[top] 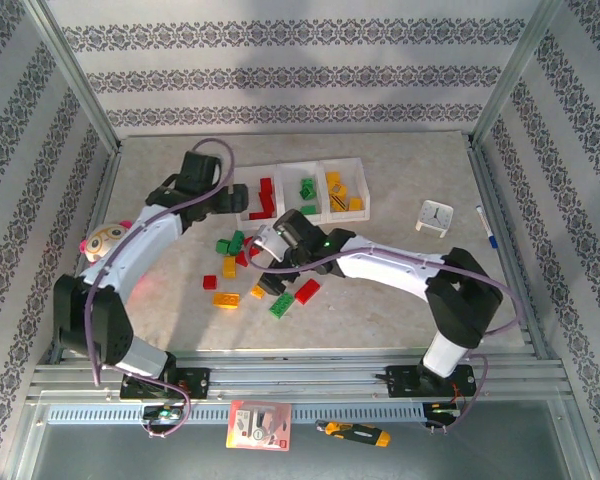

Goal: Sort the legos into containers by color

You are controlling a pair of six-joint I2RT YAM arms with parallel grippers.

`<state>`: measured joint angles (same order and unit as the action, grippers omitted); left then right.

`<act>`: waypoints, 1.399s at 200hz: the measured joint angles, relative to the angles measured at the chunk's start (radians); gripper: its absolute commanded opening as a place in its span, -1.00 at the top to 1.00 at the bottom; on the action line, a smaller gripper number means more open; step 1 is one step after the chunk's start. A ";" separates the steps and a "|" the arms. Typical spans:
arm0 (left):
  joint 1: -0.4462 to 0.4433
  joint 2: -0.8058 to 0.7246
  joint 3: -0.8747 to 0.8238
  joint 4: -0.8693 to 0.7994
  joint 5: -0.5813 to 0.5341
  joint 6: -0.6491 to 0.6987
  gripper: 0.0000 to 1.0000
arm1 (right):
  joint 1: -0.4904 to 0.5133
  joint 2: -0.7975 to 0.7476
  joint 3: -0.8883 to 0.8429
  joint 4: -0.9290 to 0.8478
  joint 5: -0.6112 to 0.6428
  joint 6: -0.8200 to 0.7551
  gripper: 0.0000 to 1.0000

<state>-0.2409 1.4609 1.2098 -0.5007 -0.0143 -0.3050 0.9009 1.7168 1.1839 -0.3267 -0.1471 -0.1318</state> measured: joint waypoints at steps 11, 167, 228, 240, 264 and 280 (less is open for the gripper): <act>0.034 -0.033 -0.047 -0.002 -0.008 -0.009 -0.99 | 0.016 0.032 0.019 -0.015 0.010 -0.010 -0.97; 0.132 -0.224 -0.237 -0.038 -0.023 -0.002 -0.99 | 0.079 0.386 0.300 -0.194 0.106 -0.025 -0.96; 0.132 -0.214 -0.245 -0.038 -0.019 0.012 -0.99 | 0.089 0.403 0.332 -0.225 0.107 -0.026 -0.56; 0.132 -0.213 -0.249 -0.038 -0.019 0.013 -0.99 | 0.092 0.403 0.332 -0.227 0.106 -0.029 -0.48; 0.132 -0.212 -0.251 -0.037 -0.019 0.013 -0.99 | 0.096 0.403 0.332 -0.228 0.100 -0.025 -0.39; 0.132 -0.212 -0.251 -0.037 -0.019 0.017 -0.99 | 0.097 0.403 0.332 -0.228 0.098 -0.026 -0.31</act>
<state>-0.1089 1.2484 0.9592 -0.5381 -0.0338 -0.2882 0.9977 2.1197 1.5158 -0.5545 -0.0494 -0.1574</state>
